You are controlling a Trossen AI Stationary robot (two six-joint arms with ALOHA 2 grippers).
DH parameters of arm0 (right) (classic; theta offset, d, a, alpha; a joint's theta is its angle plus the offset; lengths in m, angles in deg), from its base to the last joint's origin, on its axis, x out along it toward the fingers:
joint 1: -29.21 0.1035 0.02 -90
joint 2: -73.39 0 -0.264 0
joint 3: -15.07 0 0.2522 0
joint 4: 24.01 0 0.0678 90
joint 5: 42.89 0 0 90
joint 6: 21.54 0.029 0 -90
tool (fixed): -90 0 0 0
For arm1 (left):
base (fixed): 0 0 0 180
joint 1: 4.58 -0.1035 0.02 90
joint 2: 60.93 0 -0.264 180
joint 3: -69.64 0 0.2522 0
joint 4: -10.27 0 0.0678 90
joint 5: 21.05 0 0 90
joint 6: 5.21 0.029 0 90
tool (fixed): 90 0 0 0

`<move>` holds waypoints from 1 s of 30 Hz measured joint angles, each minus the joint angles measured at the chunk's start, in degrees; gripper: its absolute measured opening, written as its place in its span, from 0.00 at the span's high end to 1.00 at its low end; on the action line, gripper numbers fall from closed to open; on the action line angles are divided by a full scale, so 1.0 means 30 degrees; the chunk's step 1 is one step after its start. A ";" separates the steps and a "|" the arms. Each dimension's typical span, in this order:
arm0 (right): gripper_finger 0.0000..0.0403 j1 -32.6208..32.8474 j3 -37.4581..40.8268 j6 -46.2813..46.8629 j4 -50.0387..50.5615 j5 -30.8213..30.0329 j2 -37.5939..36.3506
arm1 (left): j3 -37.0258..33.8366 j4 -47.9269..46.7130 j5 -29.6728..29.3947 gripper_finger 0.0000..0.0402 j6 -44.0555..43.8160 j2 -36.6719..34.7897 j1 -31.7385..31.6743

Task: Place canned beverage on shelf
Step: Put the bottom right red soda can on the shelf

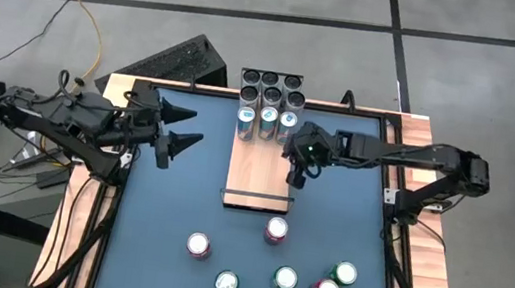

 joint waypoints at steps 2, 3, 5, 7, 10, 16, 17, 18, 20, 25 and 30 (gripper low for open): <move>1.00 -0.0383 0.0007 -0.0075 -0.0055 -0.0541 0.0009 | 0.0000 0.0049 -0.0029 0.18 0.0000 0.0082 0.0000; 1.00 -0.0597 0.0007 -0.0194 -0.0128 -0.0840 0.0015 | 0.0000 0.0029 -0.0022 0.18 0.0003 0.0104 0.0000; 1.00 -0.1074 0.0007 -0.0313 -0.0294 -0.1306 0.0008 | 0.0000 0.0000 -0.0015 0.18 0.0000 0.0121 0.0000; 1.00 -0.1567 0.0007 -0.0288 -0.0223 -0.1308 0.0007 | 0.0000 0.0007 -0.0023 0.18 0.0000 0.0105 0.0000; 1.00 -0.1777 -0.0123 -0.0098 0.0063 -0.0945 -0.0104 | 0.0000 -0.0205 0.0075 0.18 0.0007 0.0105 0.0000; 1.00 -0.0802 -0.2310 0.0214 0.3834 -0.0308 -0.1674 | 0.0000 -0.1504 0.1205 0.18 0.0026 0.0106 -0.0007; 1.00 -0.0526 -0.2755 0.0710 0.4632 -0.0258 -0.1900 | 0.0000 -0.1703 0.1253 0.18 0.0027 0.0107 -0.0007; 1.00 -0.0219 -0.3131 0.1389 0.5173 -0.0110 -0.2116 | 0.0000 -0.1890 0.1253 0.18 0.0004 0.0121 -0.0007; 1.00 0.0541 -0.3716 0.2802 0.6144 0.0800 -0.2669 | 0.0000 -0.2251 0.1276 0.18 -0.0191 0.0333 -0.0013; 1.00 0.3356 -0.3965 0.6079 0.7345 0.4381 -0.3937 | 0.0000 -0.2919 0.4497 0.18 -0.0580 0.0840 0.0058; 1.00 0.7191 -0.3956 1.1597 0.9714 0.4314 -0.4342 | 0.0000 -0.4192 0.8161 0.18 -0.1952 0.1192 0.0709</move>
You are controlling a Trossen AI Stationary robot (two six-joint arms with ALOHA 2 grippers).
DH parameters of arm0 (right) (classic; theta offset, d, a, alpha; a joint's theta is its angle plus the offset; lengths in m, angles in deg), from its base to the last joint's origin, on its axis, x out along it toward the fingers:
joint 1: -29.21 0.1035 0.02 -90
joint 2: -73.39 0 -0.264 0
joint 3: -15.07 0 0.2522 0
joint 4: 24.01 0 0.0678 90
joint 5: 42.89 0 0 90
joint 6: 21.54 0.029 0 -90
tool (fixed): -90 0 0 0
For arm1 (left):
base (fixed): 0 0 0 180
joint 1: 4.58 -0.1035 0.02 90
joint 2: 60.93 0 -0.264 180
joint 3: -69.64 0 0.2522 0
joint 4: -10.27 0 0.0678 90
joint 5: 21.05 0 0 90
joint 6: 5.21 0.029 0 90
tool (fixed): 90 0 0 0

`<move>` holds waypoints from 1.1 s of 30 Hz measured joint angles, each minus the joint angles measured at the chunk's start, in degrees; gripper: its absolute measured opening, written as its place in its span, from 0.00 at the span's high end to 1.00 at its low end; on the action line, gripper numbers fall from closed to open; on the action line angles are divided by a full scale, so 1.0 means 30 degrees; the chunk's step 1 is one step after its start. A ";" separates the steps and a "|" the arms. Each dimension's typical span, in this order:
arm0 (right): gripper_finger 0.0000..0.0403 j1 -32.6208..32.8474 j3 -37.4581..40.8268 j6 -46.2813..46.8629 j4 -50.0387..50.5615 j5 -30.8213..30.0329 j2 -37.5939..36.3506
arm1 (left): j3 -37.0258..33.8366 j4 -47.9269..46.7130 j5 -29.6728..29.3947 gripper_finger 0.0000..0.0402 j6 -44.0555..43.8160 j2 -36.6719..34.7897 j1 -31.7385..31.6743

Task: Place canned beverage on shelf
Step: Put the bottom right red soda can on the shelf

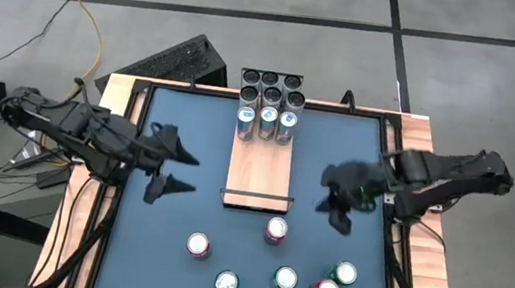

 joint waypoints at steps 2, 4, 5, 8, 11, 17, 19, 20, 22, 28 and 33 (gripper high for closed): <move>1.00 0.1624 0.0008 0.2077 0.0429 -0.0297 0.0060 | 0.0000 -0.0186 0.0562 0.18 -0.0516 0.0082 0.0360; 1.00 0.3121 0.0022 0.3648 0.0279 -0.0799 0.0474 | -0.0007 -0.0570 0.0931 0.18 -0.0903 0.0102 0.0750; 1.00 0.3759 0.0022 0.4175 0.0049 -0.0904 0.0624 | -0.0006 -0.0610 0.1055 0.18 -0.1089 0.0102 0.0942; 1.00 0.5348 0.0026 0.6057 0.0023 -0.1051 0.1232 | 0.0291 -0.1307 0.1376 0.18 -0.1254 0.0098 0.1396; 0.96 0.6723 0.0030 0.8104 0.0155 -0.0887 0.1986 | 0.0766 -0.2145 0.1263 0.18 -0.1371 0.0088 0.1770; 0.76 0.8746 0.0036 1.1599 -0.2217 0.0167 0.3287 | 0.1249 -0.2822 0.1312 0.18 -0.0564 0.0087 0.2147; 0.66 0.9089 0.0018 1.2677 -0.2986 0.0664 0.3672 | 0.1253 -0.2918 0.1536 0.18 -0.0077 0.0087 0.2147; 0.60 0.9255 -0.0085 1.3283 -0.3182 0.0898 0.3838 | 0.1246 -0.3044 0.1679 0.18 0.0109 0.0087 0.2147; 0.50 0.9529 -0.0491 1.4427 -0.3360 0.1254 0.4258 | 0.1253 -0.3485 0.1790 0.18 0.0560 0.0087 0.2147; 0.29 0.9596 -0.2258 1.5187 -0.2154 0.1594 0.5777 | 0.1250 -0.4003 0.1435 0.18 0.1655 0.0087 0.2147; 0.27 0.9680 -0.3310 1.2937 -0.0050 0.1535 0.7413 | 0.1251 -0.4049 0.1343 0.18 0.0403 0.0087 0.2352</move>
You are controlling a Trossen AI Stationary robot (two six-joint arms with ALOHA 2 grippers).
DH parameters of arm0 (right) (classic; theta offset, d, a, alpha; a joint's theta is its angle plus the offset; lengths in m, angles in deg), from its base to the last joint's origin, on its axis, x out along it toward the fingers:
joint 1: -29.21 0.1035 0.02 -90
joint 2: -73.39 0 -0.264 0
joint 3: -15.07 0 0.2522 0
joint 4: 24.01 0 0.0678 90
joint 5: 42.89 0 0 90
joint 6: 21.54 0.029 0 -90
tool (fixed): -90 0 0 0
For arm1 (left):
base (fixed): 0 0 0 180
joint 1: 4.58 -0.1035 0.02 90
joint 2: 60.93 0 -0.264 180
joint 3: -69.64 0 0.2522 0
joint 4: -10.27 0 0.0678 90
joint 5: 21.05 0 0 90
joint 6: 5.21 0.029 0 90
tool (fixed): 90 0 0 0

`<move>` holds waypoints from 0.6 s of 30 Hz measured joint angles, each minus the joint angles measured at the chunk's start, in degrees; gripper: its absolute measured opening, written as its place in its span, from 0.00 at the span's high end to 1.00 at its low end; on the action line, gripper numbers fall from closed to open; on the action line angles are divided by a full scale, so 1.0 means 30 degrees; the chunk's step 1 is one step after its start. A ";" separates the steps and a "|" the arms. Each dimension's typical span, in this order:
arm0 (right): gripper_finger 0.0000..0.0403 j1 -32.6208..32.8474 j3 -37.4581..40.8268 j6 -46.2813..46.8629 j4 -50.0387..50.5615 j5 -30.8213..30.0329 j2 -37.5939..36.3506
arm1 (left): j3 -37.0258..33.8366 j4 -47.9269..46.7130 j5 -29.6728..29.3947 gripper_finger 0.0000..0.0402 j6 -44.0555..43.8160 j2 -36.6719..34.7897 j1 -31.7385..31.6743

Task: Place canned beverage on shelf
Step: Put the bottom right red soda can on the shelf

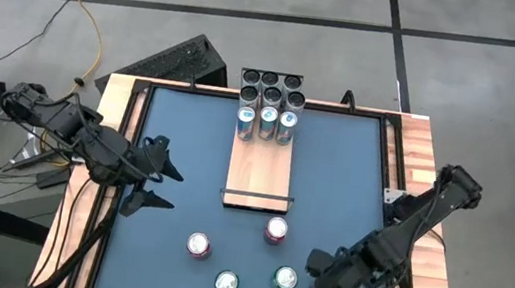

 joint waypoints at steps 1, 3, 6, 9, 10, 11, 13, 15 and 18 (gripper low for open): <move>0.27 0.0075 -0.0104 -0.0630 0.0340 0.0000 0.0368 | -0.0001 0.0004 -0.0083 0.18 -0.0281 0.0000 0.0168; 0.26 0.0291 -0.0209 -0.1751 0.1048 -0.0007 0.1058 | 0.0002 0.0032 -0.0543 0.18 -0.0742 0.0079 0.0600; 0.26 0.0647 -0.0231 -0.2657 0.1607 0.0000 0.1978 | -0.0005 0.0095 -0.1830 0.18 -0.1516 0.0361 0.1337; 0.26 0.0873 -0.0231 -0.2911 0.1575 -0.0072 0.2575 | -0.0005 0.0098 -0.2901 0.18 -0.2291 0.0814 0.1953; 0.26 0.0946 -0.0231 -0.2918 0.1653 -0.0193 0.2652 | -0.0005 0.0075 -0.3098 0.18 -0.2351 0.1029 0.2106; 0.26 0.0999 -0.0238 -0.2931 0.1834 -0.0508 0.2753 | 0.0000 0.0085 -0.3261 0.18 -0.2368 0.1249 0.2245; 0.26 0.1216 -0.0292 -0.2859 0.2352 -0.1199 0.2936 | 0.0001 0.0087 -0.3577 0.18 -0.2505 0.1735 0.2488; 0.26 0.1446 -0.0341 -0.2815 0.2985 -0.1901 0.3078 | -0.0005 0.0087 -0.3794 0.18 -0.2651 0.2237 0.2597; 0.26 0.1722 -0.0335 -0.2792 0.3088 -0.2742 0.3099 | -0.0005 0.0185 -0.3867 0.18 -0.2697 0.2931 0.2666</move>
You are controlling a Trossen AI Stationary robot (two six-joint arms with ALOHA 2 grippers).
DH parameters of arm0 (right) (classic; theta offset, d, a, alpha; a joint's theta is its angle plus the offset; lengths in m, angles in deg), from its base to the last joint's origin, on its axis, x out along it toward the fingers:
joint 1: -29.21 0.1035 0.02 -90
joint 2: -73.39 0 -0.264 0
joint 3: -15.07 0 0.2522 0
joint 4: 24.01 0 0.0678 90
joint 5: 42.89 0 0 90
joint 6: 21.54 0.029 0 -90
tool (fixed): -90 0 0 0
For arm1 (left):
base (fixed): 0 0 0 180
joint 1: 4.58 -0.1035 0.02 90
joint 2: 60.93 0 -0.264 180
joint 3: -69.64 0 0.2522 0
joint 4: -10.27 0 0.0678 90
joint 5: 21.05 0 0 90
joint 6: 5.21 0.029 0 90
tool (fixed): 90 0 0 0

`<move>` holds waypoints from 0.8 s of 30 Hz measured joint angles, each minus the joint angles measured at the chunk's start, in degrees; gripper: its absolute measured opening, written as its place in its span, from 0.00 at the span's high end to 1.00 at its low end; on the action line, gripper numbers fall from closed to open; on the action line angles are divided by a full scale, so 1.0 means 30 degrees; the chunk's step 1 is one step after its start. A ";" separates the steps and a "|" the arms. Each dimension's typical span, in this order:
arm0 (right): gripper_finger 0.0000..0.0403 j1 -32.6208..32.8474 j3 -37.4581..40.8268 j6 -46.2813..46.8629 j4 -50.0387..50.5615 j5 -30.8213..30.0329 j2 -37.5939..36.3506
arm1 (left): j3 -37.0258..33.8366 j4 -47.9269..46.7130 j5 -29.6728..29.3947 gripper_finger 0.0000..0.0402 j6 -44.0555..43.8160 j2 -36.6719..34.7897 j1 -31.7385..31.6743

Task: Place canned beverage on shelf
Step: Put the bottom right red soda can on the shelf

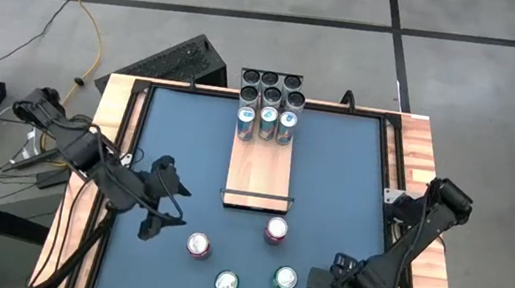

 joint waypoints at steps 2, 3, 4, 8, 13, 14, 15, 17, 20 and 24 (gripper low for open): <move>0.26 0.0052 0.0038 0.0159 -0.0471 -0.0251 -0.0098 | 0.0000 0.0487 -0.0004 0.18 -0.0101 0.0345 0.0060; 0.26 0.0045 0.0072 0.0314 -0.0605 -0.0260 -0.0156 | 0.0000 0.0804 0.0025 0.18 -0.0147 0.0509 0.0094; 0.26 0.0030 0.0088 0.0467 -0.0729 -0.0260 -0.0244 | 0.0000 0.1097 0.0074 0.18 -0.0168 0.0607 0.0130; 0.26 0.0016 0.0133 0.1099 -0.0629 -0.0382 -0.0738 | 0.0000 0.1759 0.0018 0.18 -0.0286 0.0890 0.0465; 0.26 0.0115 0.0133 0.0846 0.0754 -0.1025 -0.0946 | 0.0000 0.1760 -0.0545 0.18 -0.0511 0.0916 0.0623; 0.26 0.0150 0.0133 0.0678 0.0851 -0.1030 -0.0946 | 0.0000 0.1753 -0.0613 0.18 -0.0539 0.0923 0.0619; 0.26 0.0169 0.0133 0.0594 0.0806 -0.1133 -0.0950 | 0.0000 0.1753 -0.0644 0.18 -0.0562 0.0923 0.0606; 0.26 0.0234 0.0133 0.0362 0.0696 -0.1462 -0.0951 | 0.0000 0.1753 -0.0692 0.18 -0.0570 0.0923 0.0604; 0.26 0.0351 0.0133 0.0036 0.0643 -0.1729 -0.0953 | 0.0000 0.1746 -0.0683 0.18 -0.0570 0.0931 0.0612; 0.26 0.0351 0.0133 0.0035 0.0519 -0.1926 -0.0948 | 0.0000 0.1746 -0.1118 0.18 -0.0567 0.0923 0.0612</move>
